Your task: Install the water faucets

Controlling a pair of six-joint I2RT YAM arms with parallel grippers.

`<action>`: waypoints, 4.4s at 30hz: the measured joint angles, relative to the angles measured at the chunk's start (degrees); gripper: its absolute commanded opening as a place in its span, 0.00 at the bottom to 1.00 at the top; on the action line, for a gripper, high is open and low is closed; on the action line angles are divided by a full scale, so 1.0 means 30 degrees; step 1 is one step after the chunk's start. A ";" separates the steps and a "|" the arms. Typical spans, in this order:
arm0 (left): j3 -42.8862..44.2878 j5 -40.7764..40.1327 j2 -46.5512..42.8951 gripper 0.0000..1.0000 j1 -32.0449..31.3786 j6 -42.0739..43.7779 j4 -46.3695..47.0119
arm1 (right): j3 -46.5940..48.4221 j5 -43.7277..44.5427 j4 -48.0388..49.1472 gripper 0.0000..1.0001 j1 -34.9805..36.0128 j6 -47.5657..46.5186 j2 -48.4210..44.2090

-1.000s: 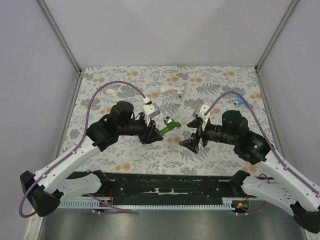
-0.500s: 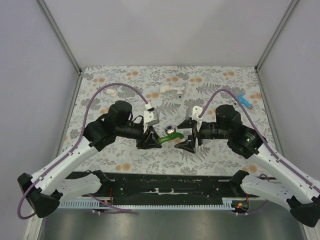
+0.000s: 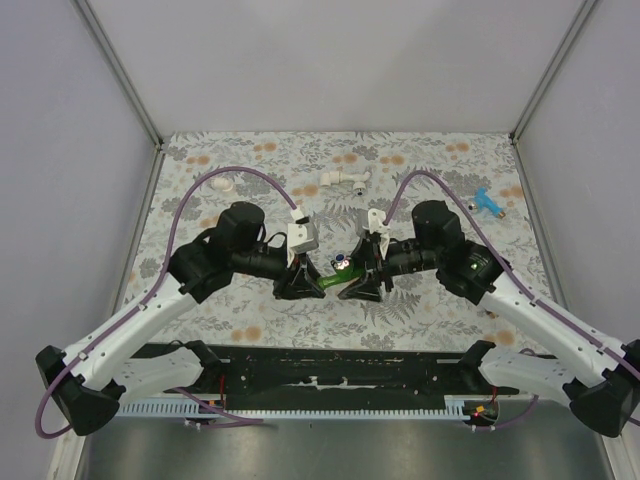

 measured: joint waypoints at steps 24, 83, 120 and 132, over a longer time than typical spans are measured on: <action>-0.0488 0.0495 -0.0073 0.37 0.0000 -0.0197 0.0743 | 0.0007 -0.1282 0.2011 0.00 0.0000 0.2033 0.1224; 1.3580 -2.2535 2.1573 0.96 1.3223 -1.2466 0.2390 | -0.5683 0.8160 0.3490 0.00 -0.3257 0.4656 -0.4080; 1.6305 -1.4666 2.4567 0.59 1.4819 -0.5901 0.0401 | -0.5683 0.7963 0.3410 0.00 -0.3257 0.4248 -0.3512; 1.4222 -1.4134 2.3234 0.47 1.4702 -0.5661 0.0619 | -0.5683 0.7890 0.3402 0.00 -0.3257 0.4262 -0.3453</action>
